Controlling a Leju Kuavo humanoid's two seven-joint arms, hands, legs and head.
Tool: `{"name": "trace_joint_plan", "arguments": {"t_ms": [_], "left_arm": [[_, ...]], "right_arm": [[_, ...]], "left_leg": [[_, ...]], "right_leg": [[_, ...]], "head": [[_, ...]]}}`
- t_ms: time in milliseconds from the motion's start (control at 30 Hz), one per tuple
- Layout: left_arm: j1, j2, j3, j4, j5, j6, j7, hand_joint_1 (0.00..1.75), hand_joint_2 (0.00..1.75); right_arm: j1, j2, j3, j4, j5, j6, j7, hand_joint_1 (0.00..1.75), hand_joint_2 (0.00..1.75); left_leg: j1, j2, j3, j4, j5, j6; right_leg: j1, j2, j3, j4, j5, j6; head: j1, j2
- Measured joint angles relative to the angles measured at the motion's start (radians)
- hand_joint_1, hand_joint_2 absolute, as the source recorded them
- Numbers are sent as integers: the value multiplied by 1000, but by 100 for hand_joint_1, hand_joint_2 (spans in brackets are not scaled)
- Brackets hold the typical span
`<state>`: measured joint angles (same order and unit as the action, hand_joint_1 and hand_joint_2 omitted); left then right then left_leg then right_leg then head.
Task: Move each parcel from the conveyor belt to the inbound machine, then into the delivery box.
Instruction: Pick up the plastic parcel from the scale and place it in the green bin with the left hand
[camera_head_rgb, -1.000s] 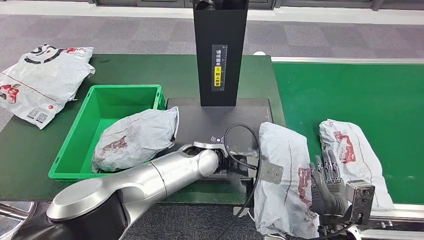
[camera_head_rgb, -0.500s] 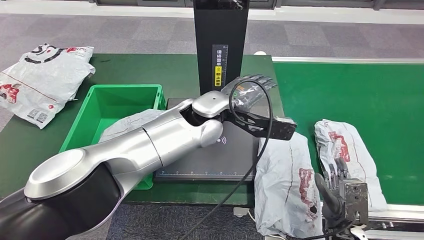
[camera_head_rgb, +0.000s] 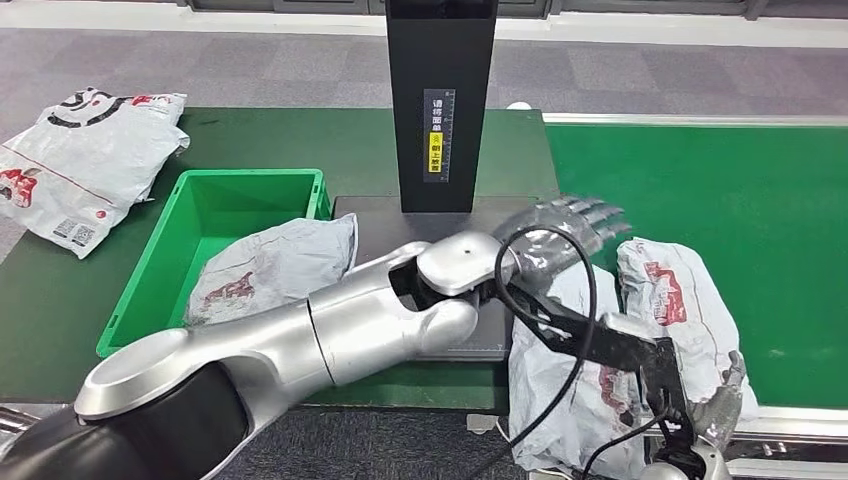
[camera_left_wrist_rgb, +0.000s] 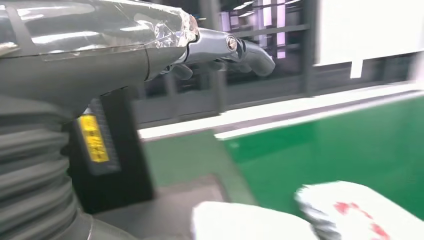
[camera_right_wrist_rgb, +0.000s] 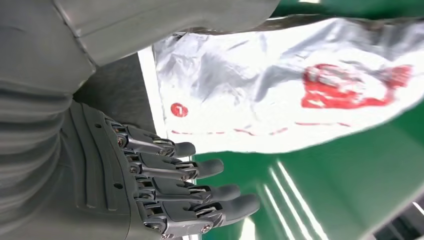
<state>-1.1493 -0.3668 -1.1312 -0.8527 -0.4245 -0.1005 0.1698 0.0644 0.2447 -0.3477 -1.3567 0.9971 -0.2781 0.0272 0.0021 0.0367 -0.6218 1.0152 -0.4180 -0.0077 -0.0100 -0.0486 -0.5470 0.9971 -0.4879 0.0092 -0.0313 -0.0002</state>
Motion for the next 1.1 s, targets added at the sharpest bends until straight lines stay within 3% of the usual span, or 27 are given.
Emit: {"name": "trace_joint_plan", "arguments": {"t_ms": [233,433,600,733,800,833,933,967,1100], "left_arm": [[170,2,40,-222,-110,-97,-76,0,175],[252,6,71,-358,-142,-174,-77,0,175],[276,6,94,-399,-159,-207,-85,0,175],[280,6,103,-410,-162,-218,-87,0,175],[280,6,105,-411,-162,-222,-88,0,175],[281,7,106,-412,-162,-222,-89,0,175],[281,9,110,-413,-162,-224,-90,0,175],[281,10,111,-414,-162,-224,-91,0,175],[281,13,113,-418,-160,-229,-95,0,175]], "right_arm": [[-113,-62,-28,286,271,-51,156,0,175],[-185,-88,-41,452,322,-49,139,0,175],[-206,-96,-60,495,266,-24,71,0,175],[-216,-100,-82,507,178,13,-10,44,175],[-220,-100,-93,509,126,30,-54,44,175],[-222,-100,-97,510,106,36,-71,53,175],[-225,-101,-105,512,79,43,-92,151,175],[-226,-101,-107,512,74,44,-96,175,175],[-231,-106,-115,513,17,50,-135,175,175]], "left_leg": [[0,0,0,0,0,0],[0,0,0,0,0,0],[0,0,0,0,0,0],[0,1,0,0,0,0],[0,1,0,0,0,0],[0,1,0,0,0,0],[0,1,0,0,0,0],[0,1,0,0,0,0],[0,1,0,0,0,0]], "right_leg": [[0,0,0,0,0,0],[0,0,-1,0,0,0],[0,0,-1,0,0,0],[0,0,0,0,0,0],[0,0,0,0,0,0],[0,0,0,0,0,0],[0,0,0,0,0,0],[0,1,0,0,0,0],[0,1,0,0,0,0]], "head": [[0,0],[0,0],[0,0],[0,0],[0,0],[0,0],[0,0],[0,0],[0,0]]}}
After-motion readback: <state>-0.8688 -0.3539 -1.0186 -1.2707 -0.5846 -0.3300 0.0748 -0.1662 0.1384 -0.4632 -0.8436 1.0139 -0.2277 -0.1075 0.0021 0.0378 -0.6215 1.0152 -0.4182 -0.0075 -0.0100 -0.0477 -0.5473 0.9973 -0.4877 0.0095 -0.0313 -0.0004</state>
